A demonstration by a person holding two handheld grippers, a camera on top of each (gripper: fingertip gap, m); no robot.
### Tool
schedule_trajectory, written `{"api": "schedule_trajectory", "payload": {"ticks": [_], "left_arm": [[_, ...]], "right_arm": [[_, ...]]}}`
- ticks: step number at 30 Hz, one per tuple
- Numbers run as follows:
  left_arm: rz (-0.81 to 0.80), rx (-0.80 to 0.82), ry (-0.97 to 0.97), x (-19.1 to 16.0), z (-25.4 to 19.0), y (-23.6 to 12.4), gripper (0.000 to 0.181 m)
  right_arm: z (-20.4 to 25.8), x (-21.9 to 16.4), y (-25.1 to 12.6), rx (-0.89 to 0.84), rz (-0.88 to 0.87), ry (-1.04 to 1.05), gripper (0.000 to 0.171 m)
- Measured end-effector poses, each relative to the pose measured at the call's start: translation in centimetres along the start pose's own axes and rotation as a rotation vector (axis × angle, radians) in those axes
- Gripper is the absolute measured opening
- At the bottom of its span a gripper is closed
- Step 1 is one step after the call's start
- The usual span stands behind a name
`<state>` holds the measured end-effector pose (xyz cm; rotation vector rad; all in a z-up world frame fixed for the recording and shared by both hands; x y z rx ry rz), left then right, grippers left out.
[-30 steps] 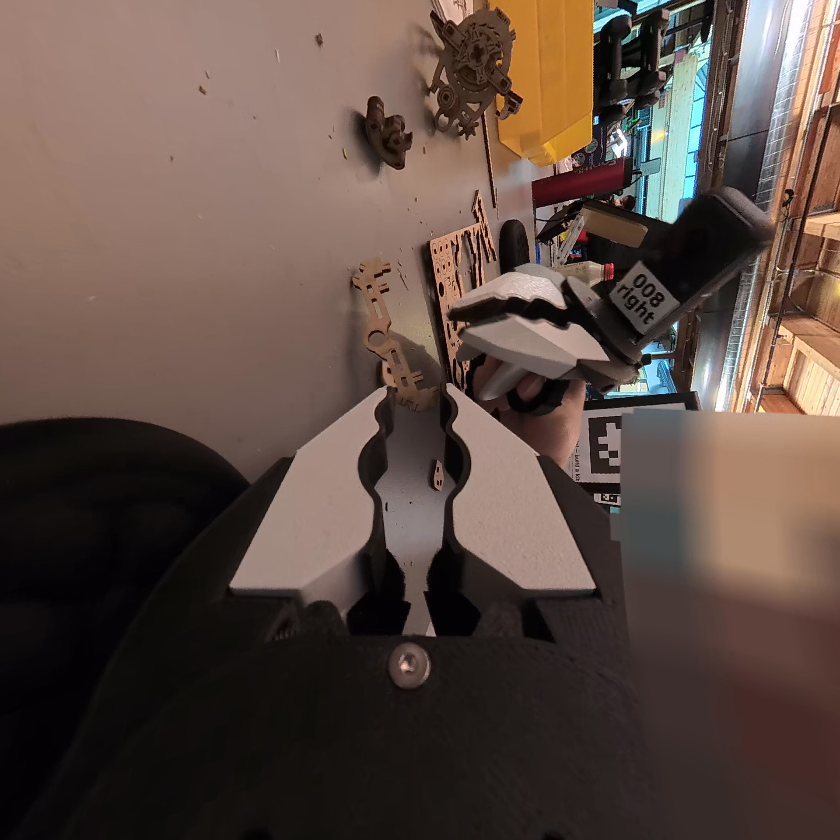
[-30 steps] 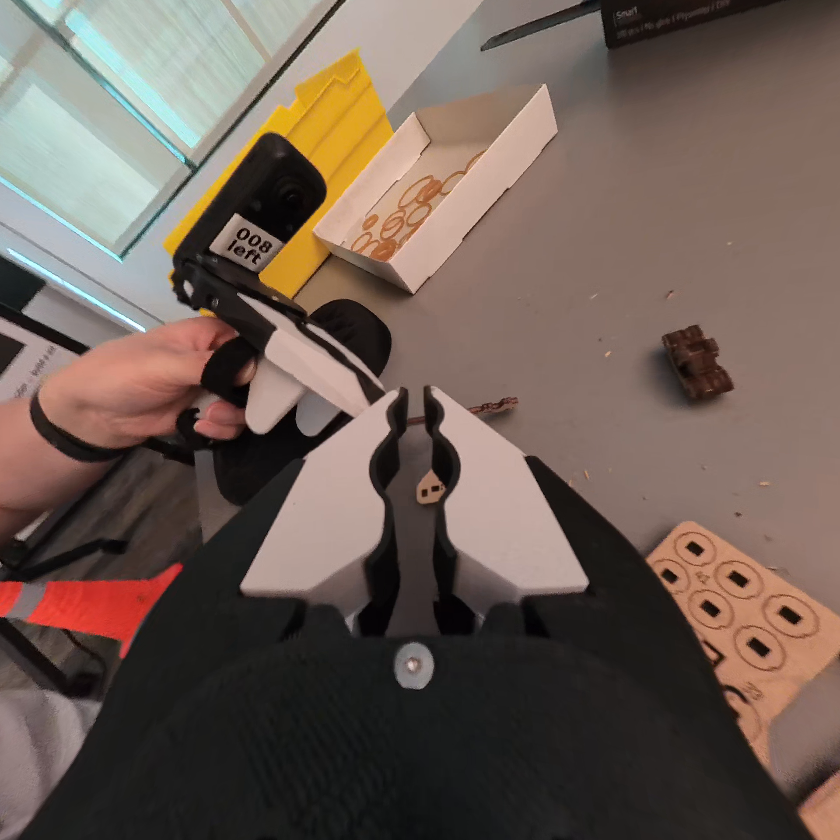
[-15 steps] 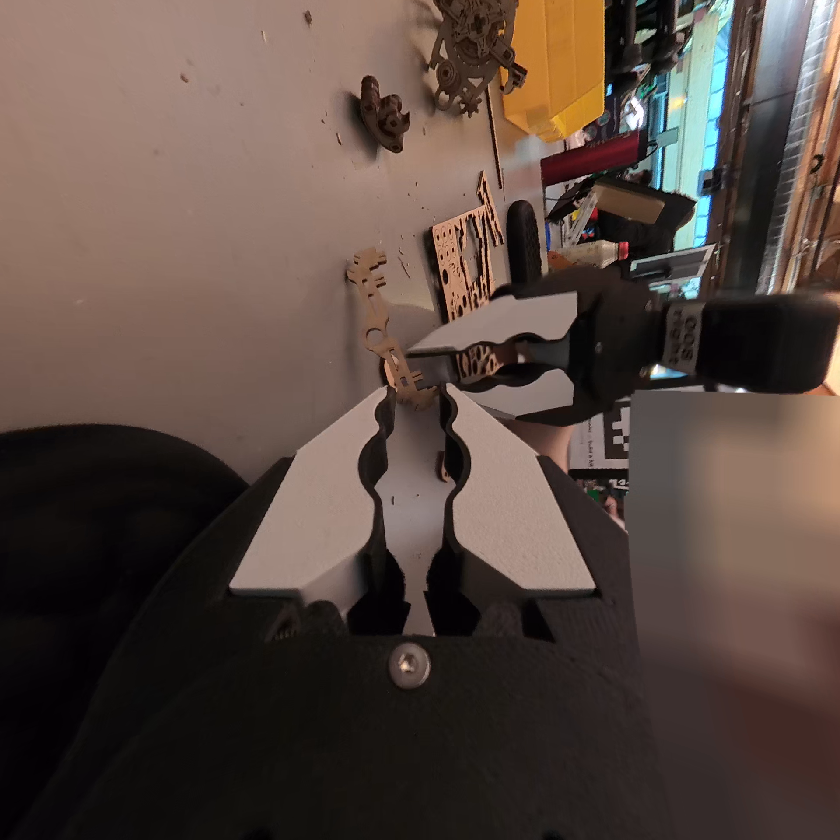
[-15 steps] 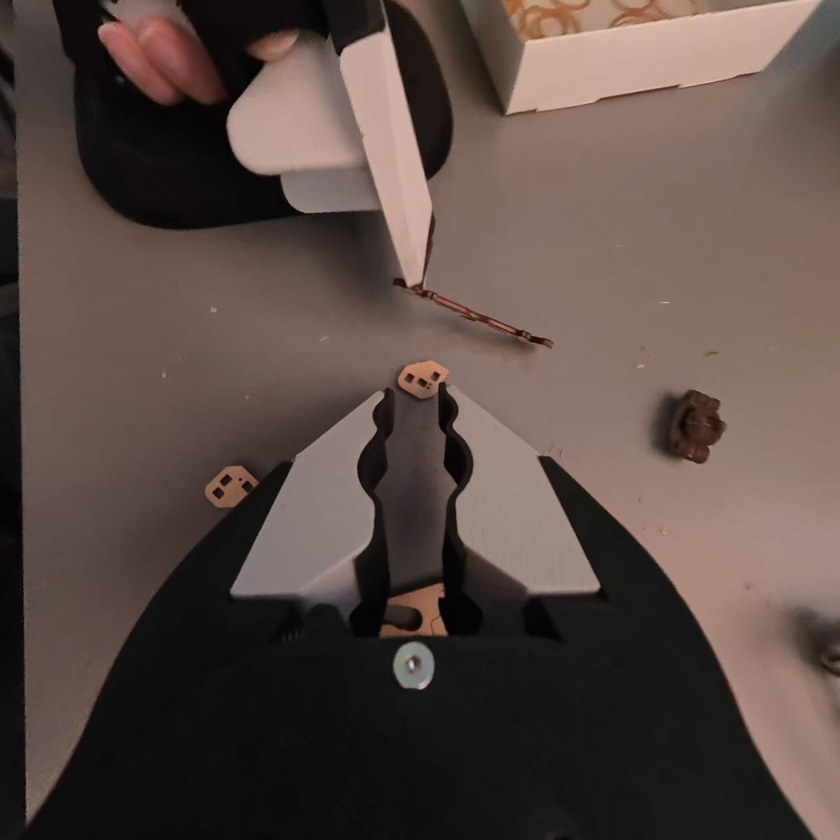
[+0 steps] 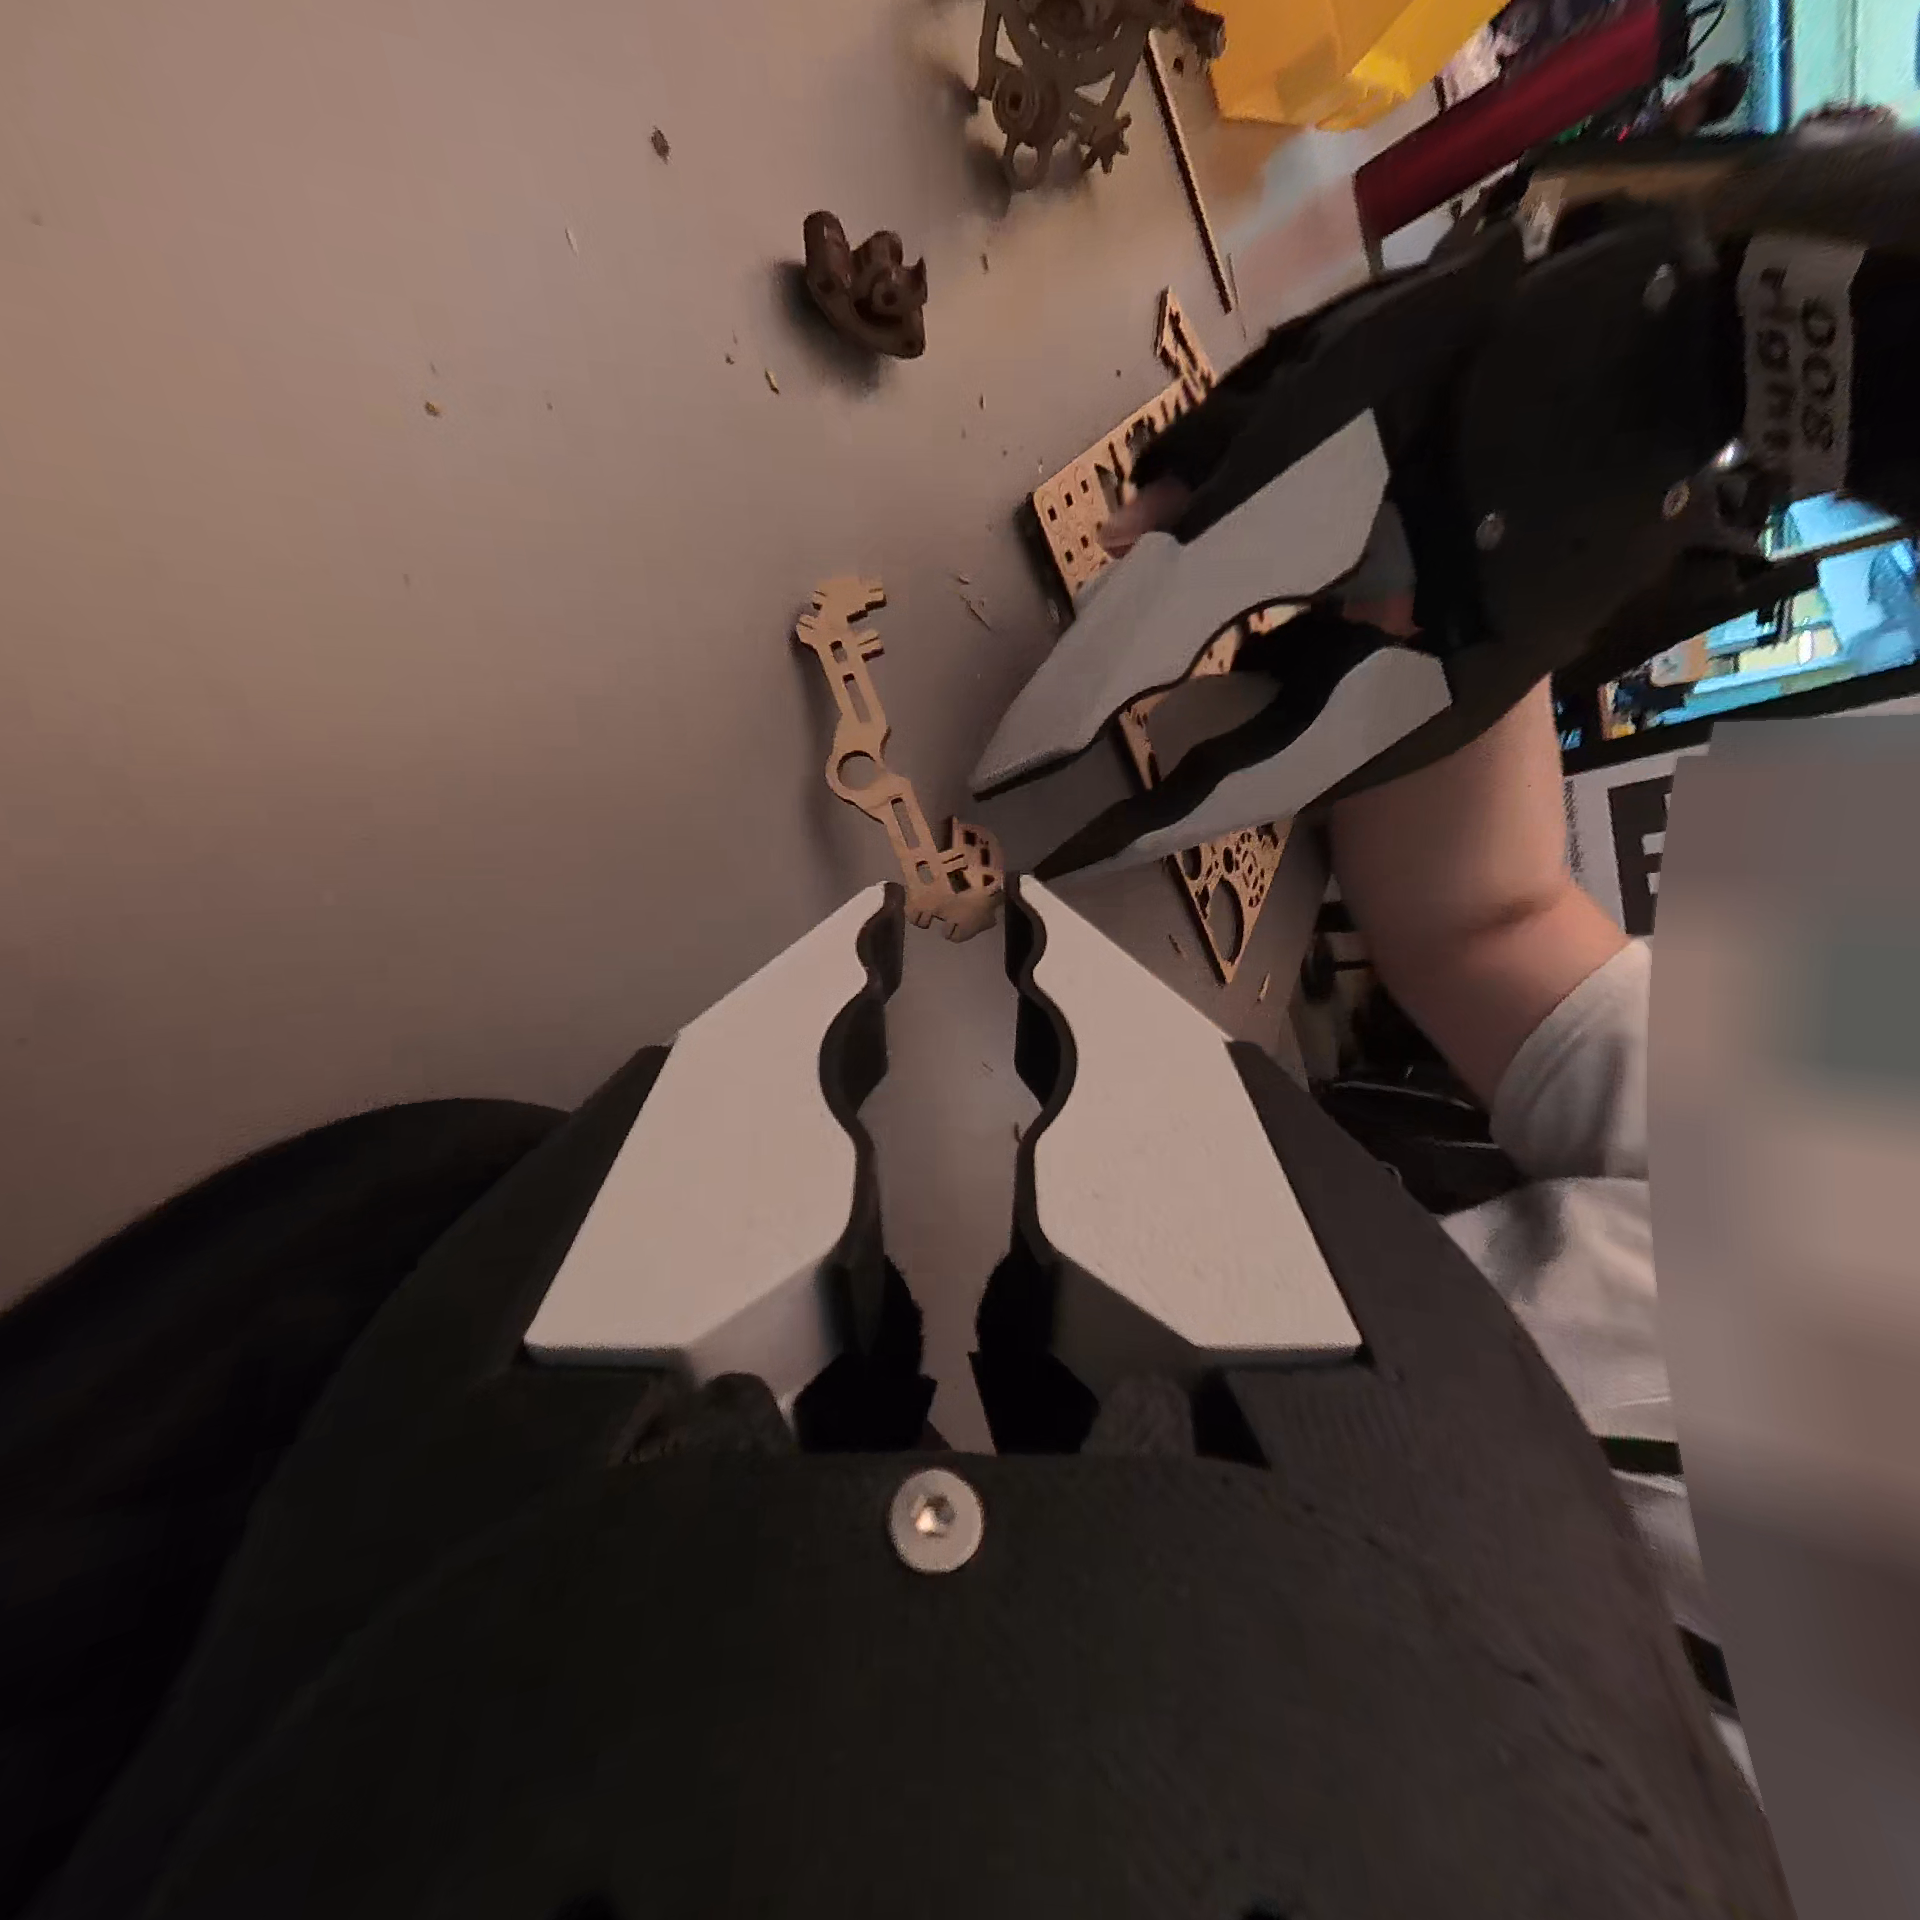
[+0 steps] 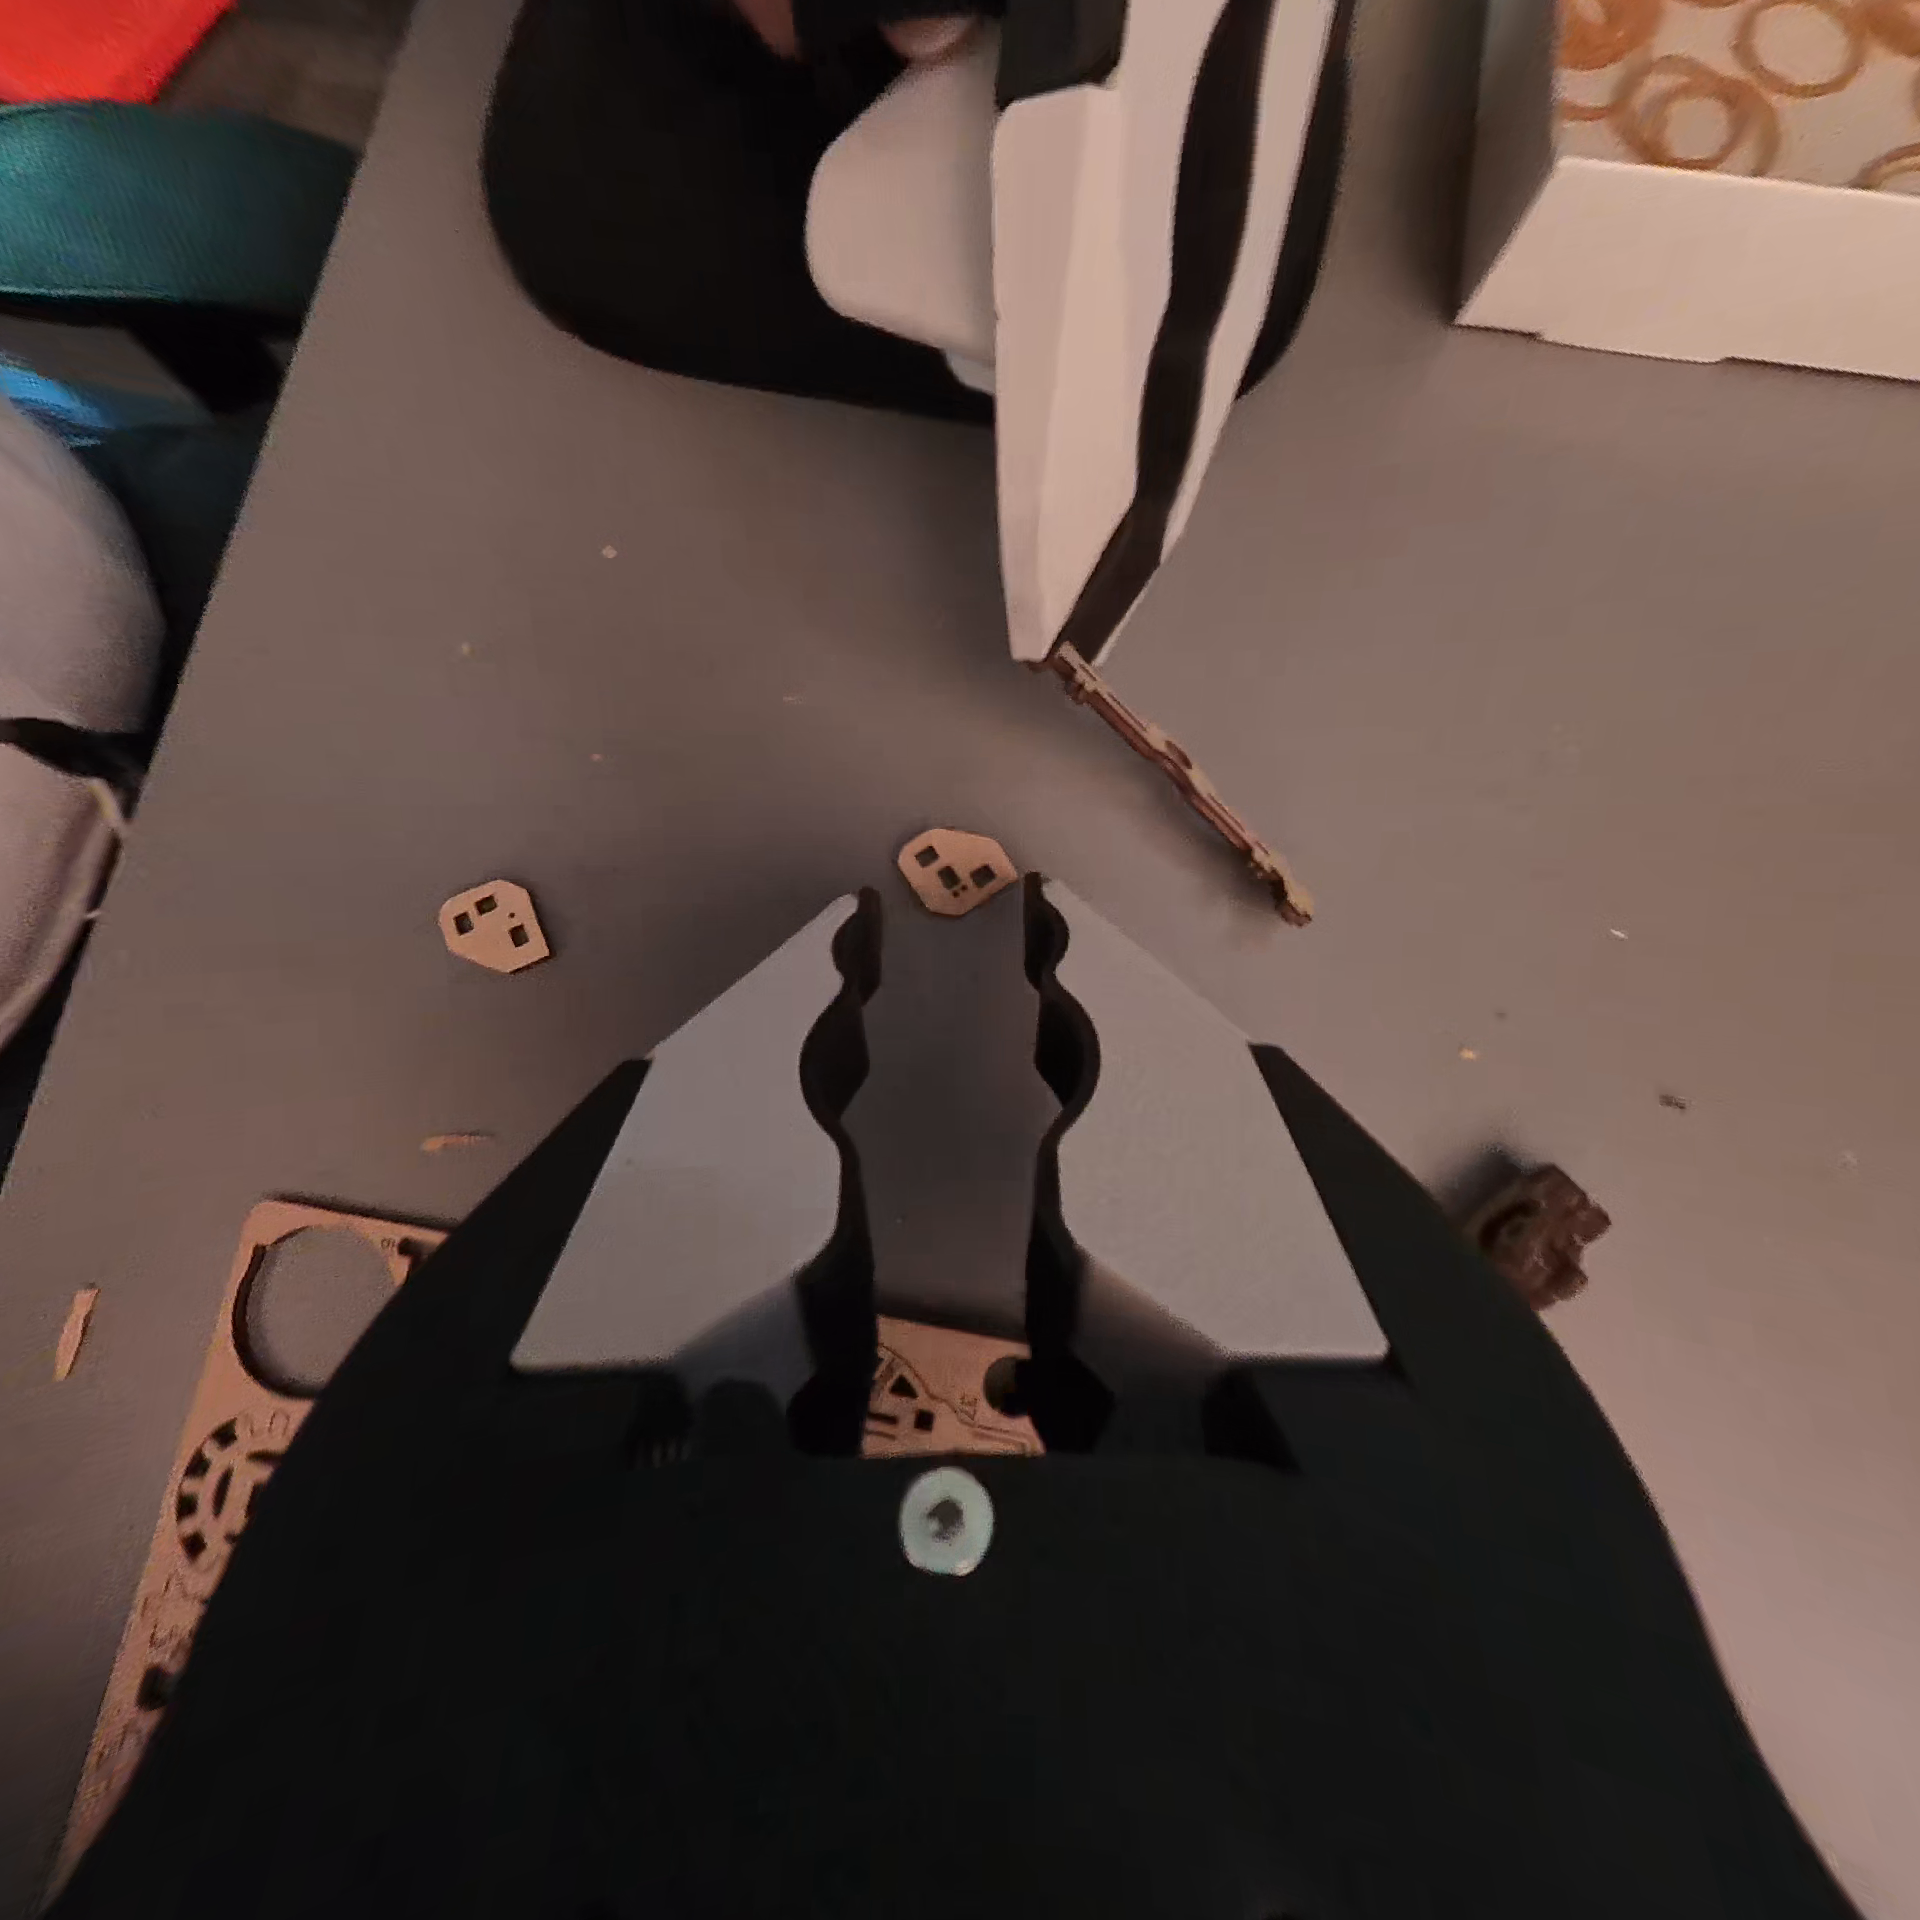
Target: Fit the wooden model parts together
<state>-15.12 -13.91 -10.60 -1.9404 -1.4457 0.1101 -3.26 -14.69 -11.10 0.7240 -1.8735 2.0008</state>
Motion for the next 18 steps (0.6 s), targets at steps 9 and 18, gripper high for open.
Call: {"api": "schedule_trajectory", "payload": {"ticks": [9, 18], "left_arm": [[0.031, -0.059, 0.008, 0.7, 0.4, 0.0, 0.017], [0.091, -0.083, 0.016, 2.6, 0.7, 1.6, 0.017]], "right_arm": [[-0.8, 0.4, 0.9, 0.108, 0.036, -0.063, 0.027], [1.1, 0.3, 0.6, -0.077, 0.082, -0.146, 0.020]]}}
Point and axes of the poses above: each gripper's, where its closed fingertips meet, y out along the fingers, x out of its top, z = x × y across the jaws, the point moved 6 cm from there along -y, back along the fingers, and after that the axes turned 9 degrees about z, right-handed, at the moved point
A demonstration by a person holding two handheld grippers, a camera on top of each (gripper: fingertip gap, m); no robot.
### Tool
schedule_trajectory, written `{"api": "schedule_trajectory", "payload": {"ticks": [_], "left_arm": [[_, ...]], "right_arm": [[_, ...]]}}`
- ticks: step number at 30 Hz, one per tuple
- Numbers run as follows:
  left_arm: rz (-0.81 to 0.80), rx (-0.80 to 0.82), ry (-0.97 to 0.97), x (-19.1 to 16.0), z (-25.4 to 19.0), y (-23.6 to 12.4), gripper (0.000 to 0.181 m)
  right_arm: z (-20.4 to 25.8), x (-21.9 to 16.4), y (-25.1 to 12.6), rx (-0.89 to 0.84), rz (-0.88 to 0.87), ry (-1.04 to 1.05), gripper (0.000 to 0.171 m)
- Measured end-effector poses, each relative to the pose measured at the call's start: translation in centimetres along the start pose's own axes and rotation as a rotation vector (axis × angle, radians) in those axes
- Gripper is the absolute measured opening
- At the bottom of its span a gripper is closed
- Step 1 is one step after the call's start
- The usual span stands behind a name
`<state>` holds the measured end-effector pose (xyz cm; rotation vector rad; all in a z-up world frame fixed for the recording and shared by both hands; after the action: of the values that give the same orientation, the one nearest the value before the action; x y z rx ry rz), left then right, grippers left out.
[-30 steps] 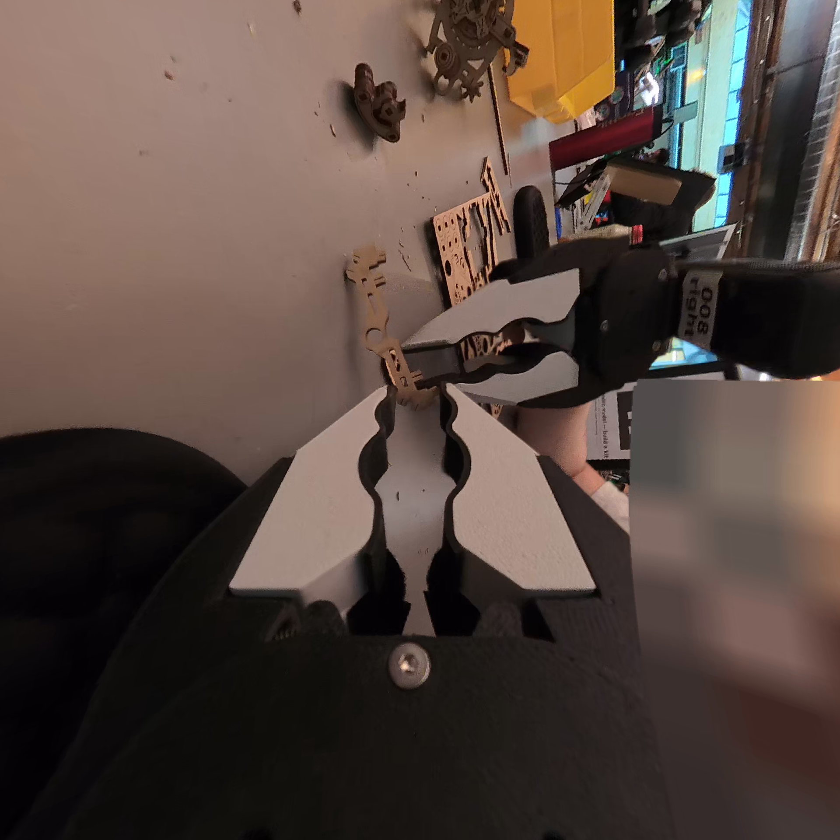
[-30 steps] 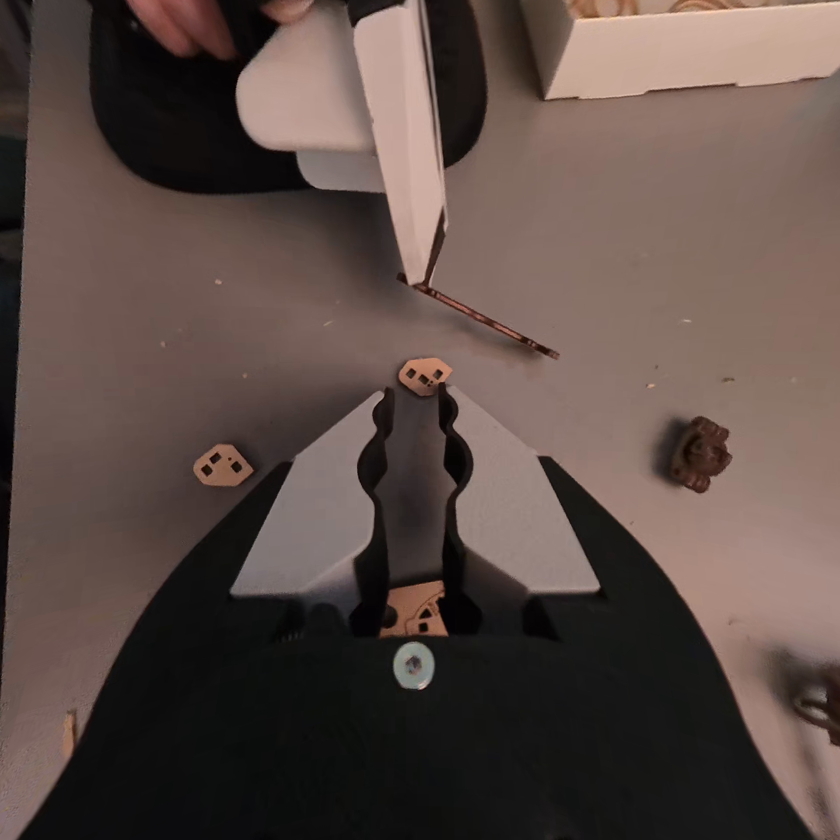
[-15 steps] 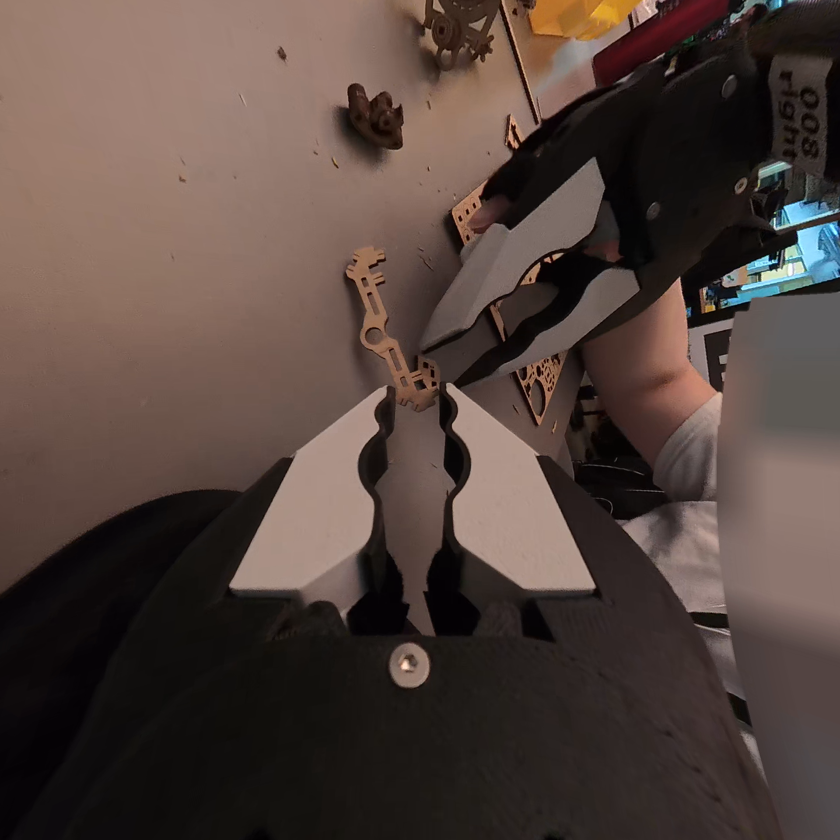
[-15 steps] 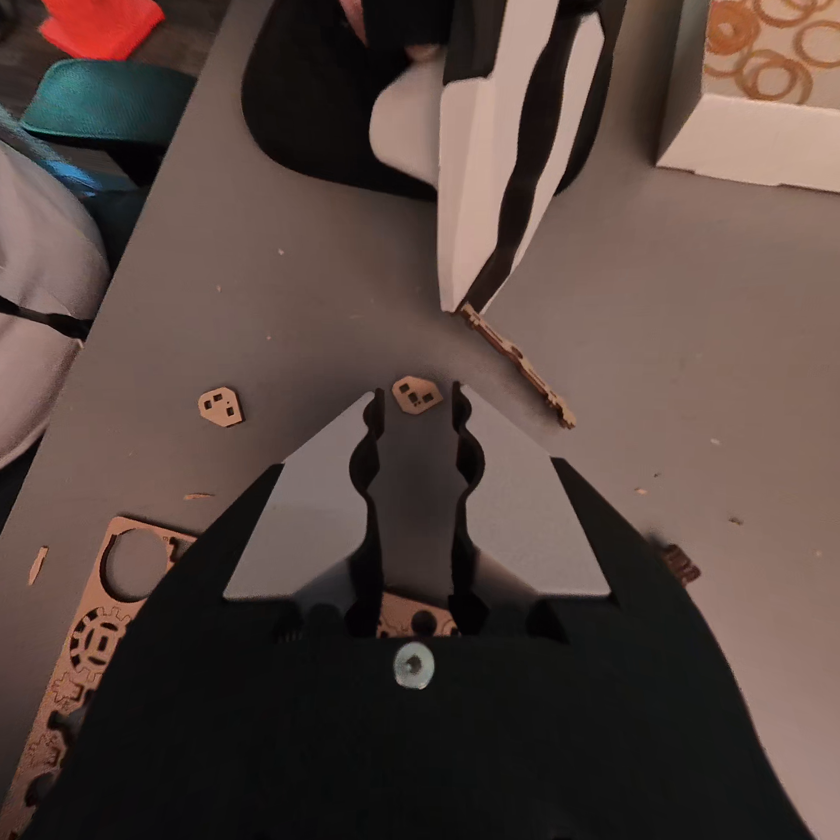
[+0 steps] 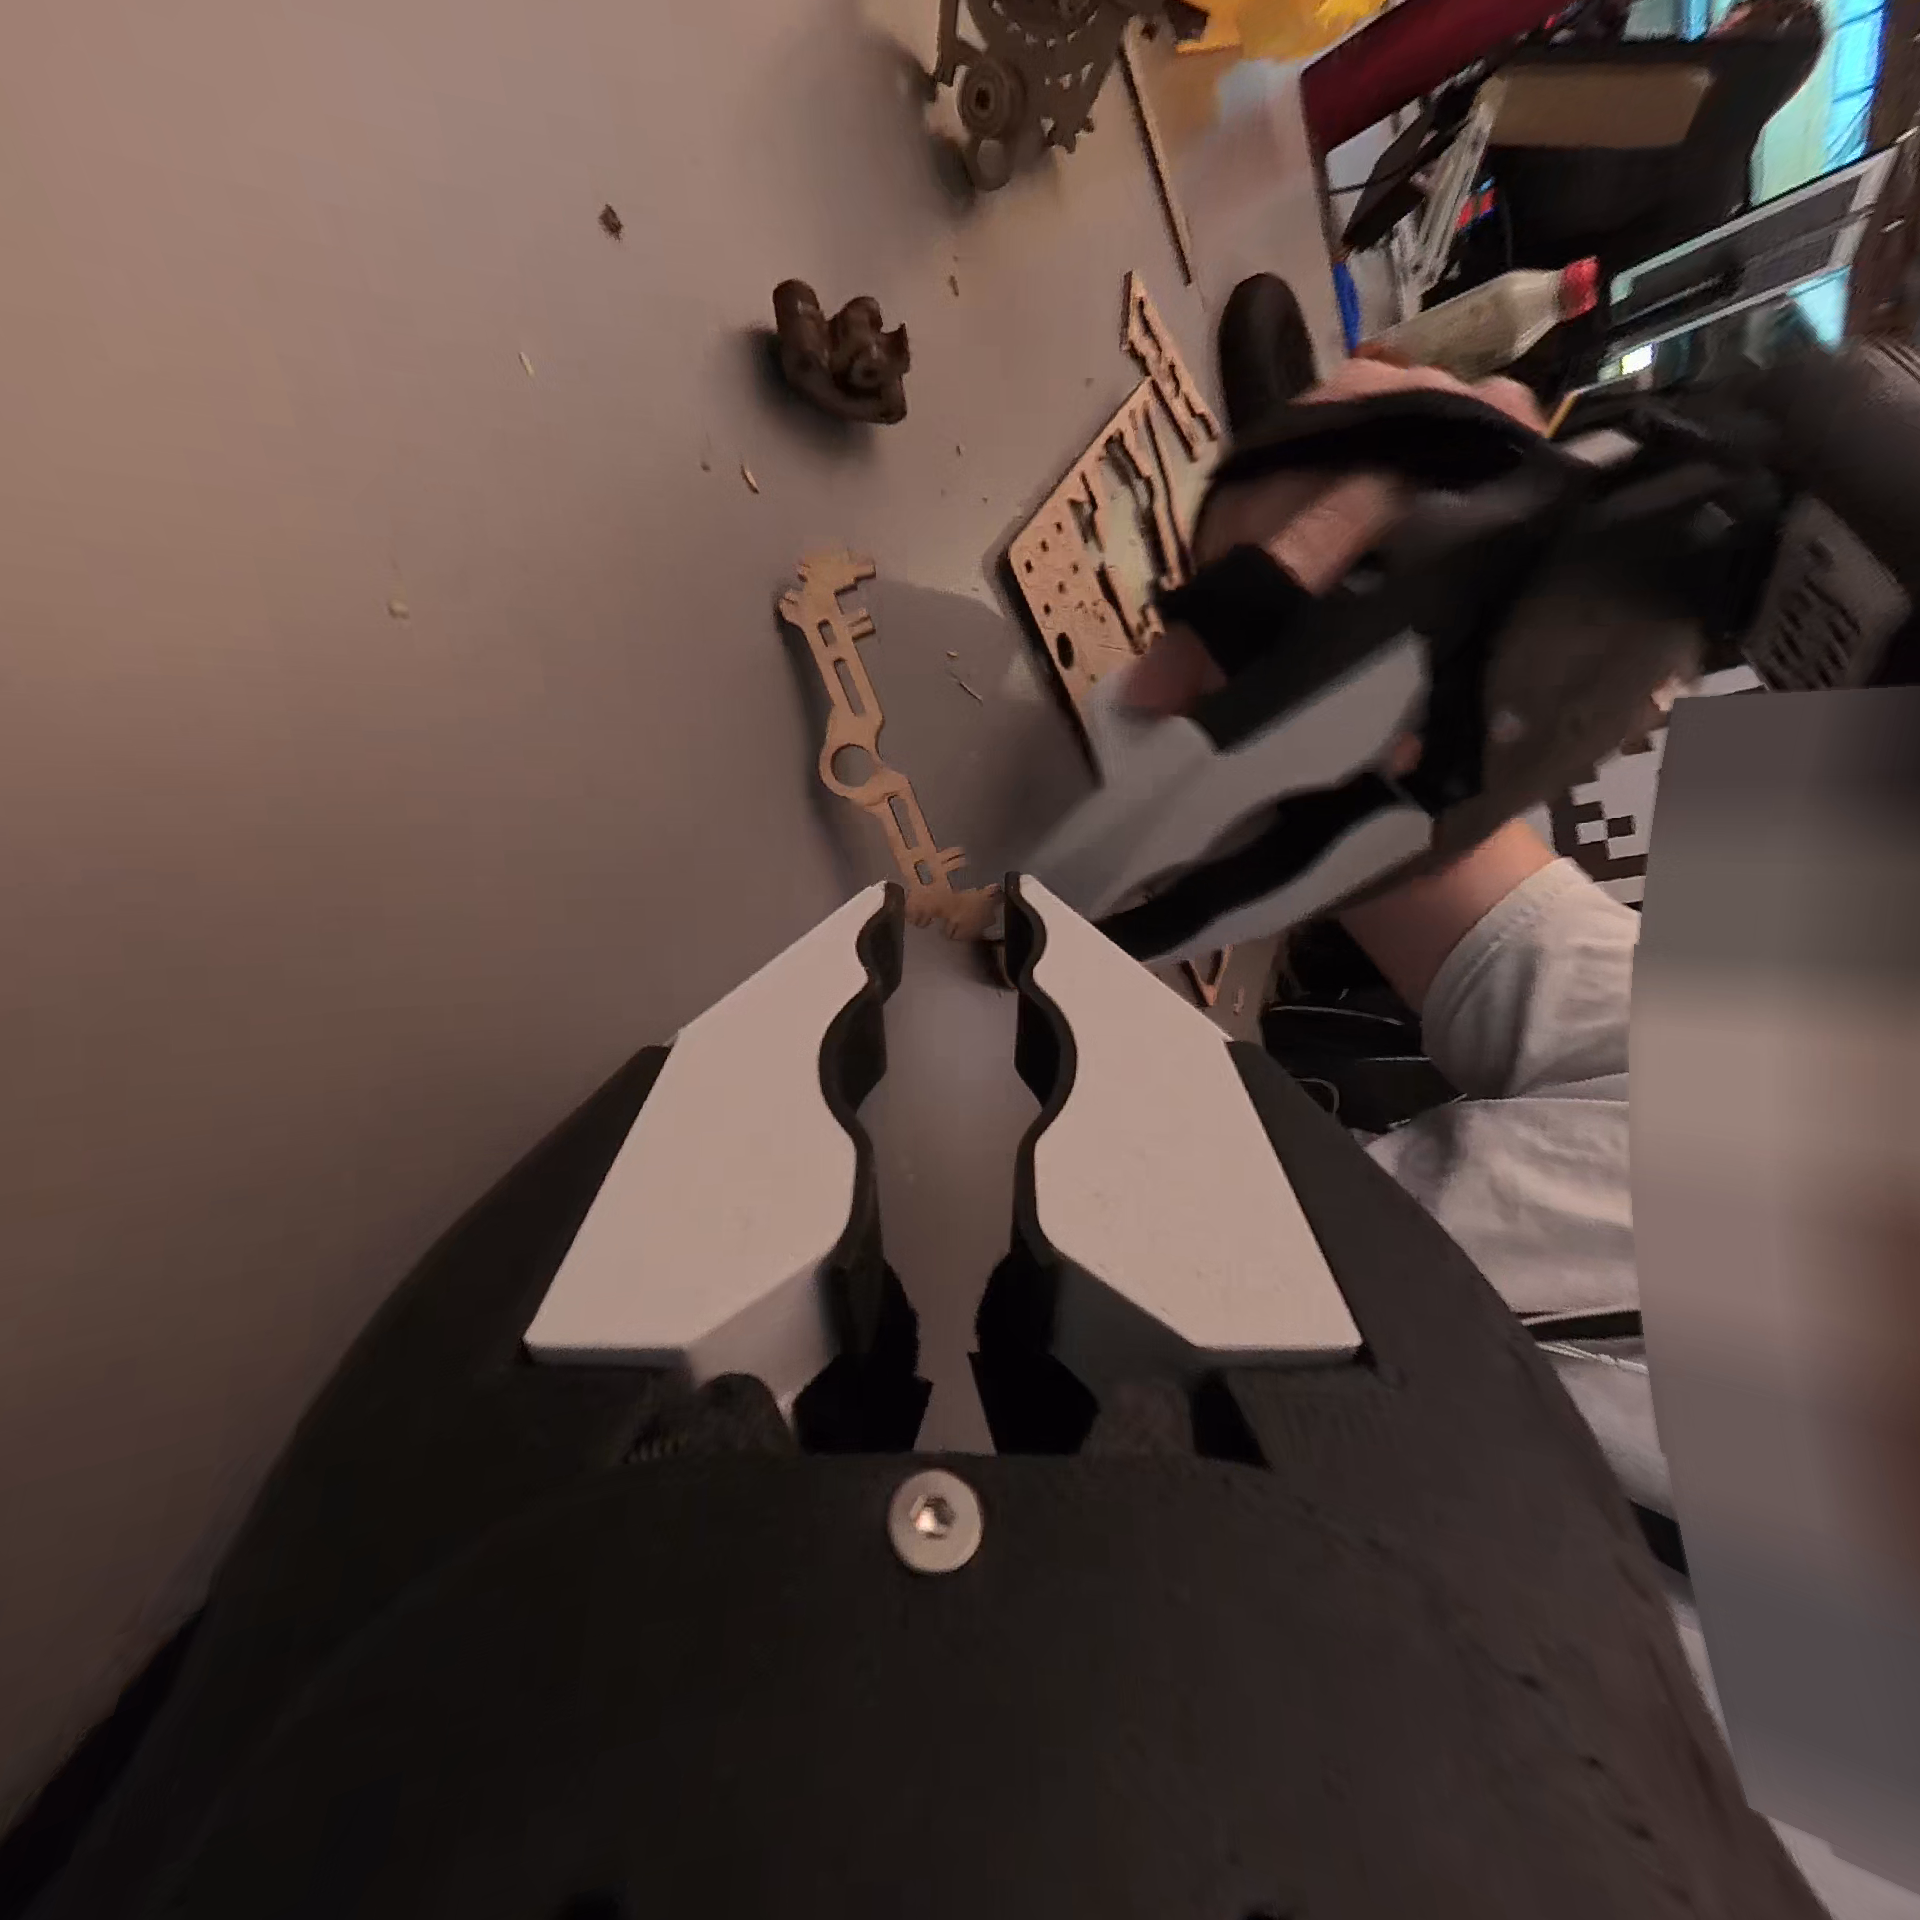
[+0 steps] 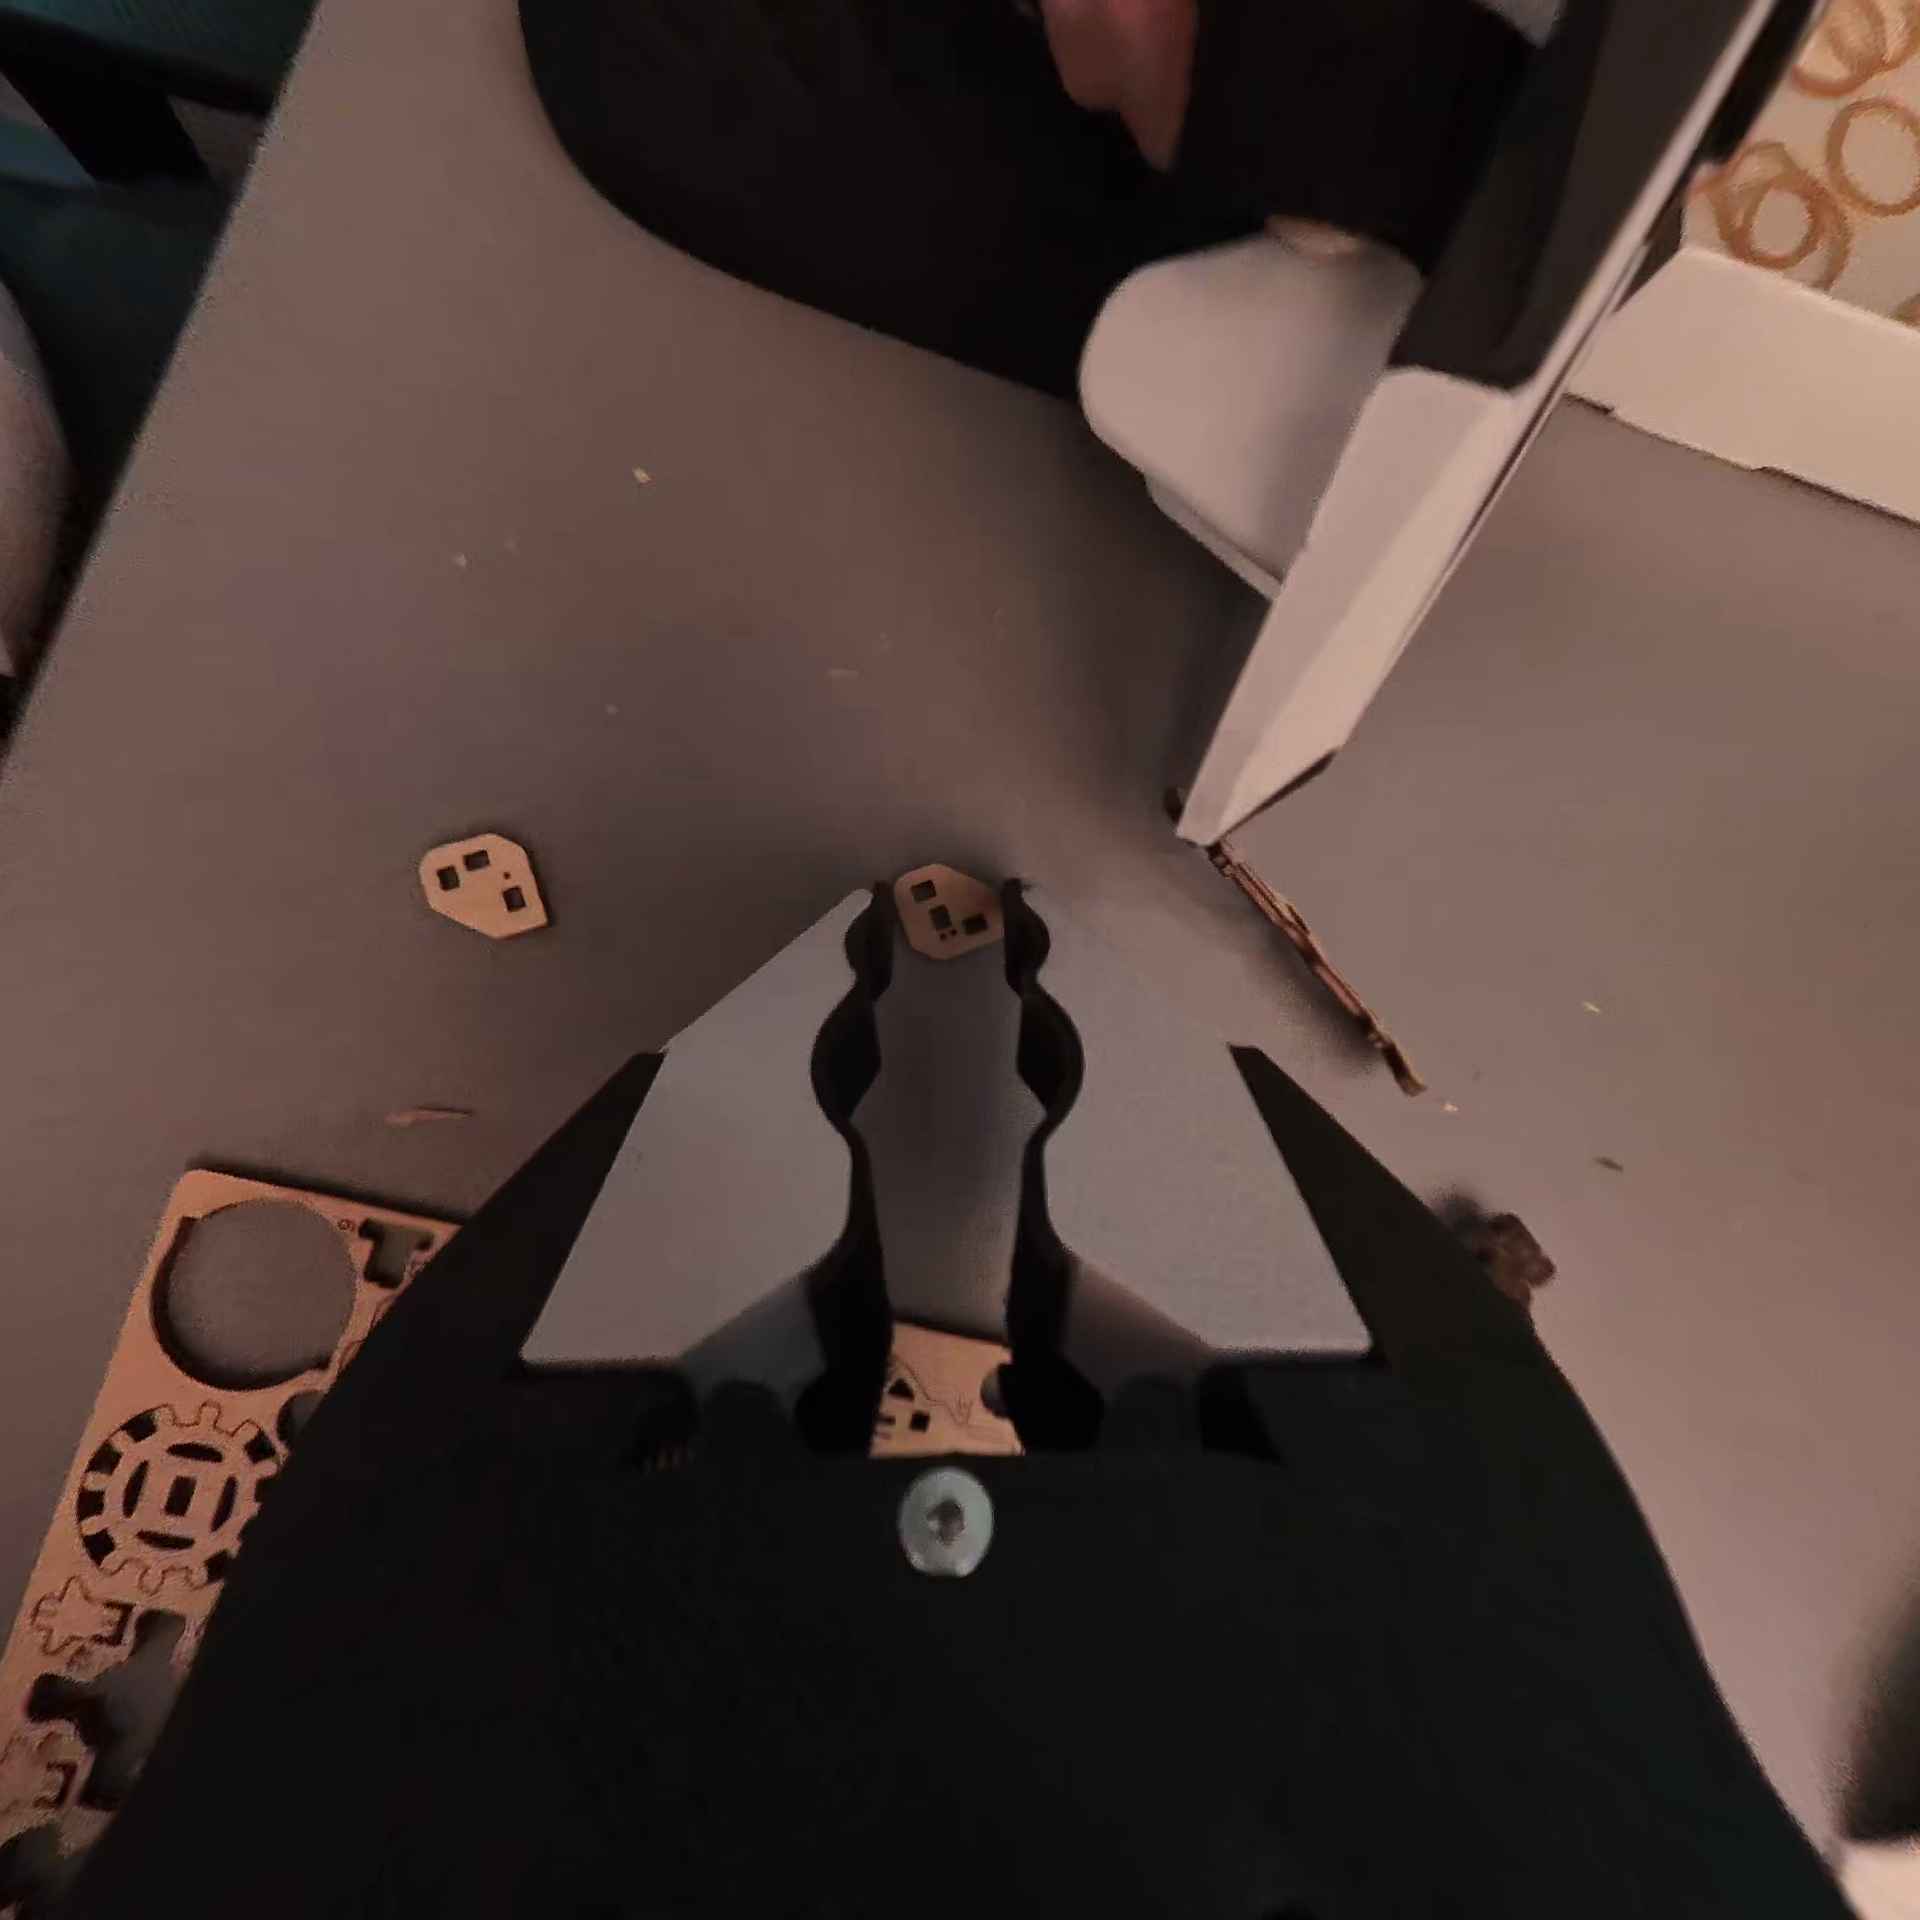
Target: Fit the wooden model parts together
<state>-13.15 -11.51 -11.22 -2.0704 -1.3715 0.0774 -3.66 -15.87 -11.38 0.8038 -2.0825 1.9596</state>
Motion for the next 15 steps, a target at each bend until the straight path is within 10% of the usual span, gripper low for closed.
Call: {"api": "schedule_trajectory", "payload": {"ticks": [15], "left_arm": [[-0.024, -0.028, 0.005, 2.4, -0.2, 1.2, 0.017]], "right_arm": [[0.8, -2.0, -2.2, -0.684, -0.067, -0.365, 0.020]]}}
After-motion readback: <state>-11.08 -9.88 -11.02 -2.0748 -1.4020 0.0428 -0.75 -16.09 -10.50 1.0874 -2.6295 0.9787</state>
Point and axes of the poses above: each gripper's, where its closed fingertips meet, y out along the fingers, x out of its top, z = x × y across the jaws, the point moved 6 cm from there along -y, back along the fingers, and after that the axes turned 9 degrees about z, right-handed, at the moved point
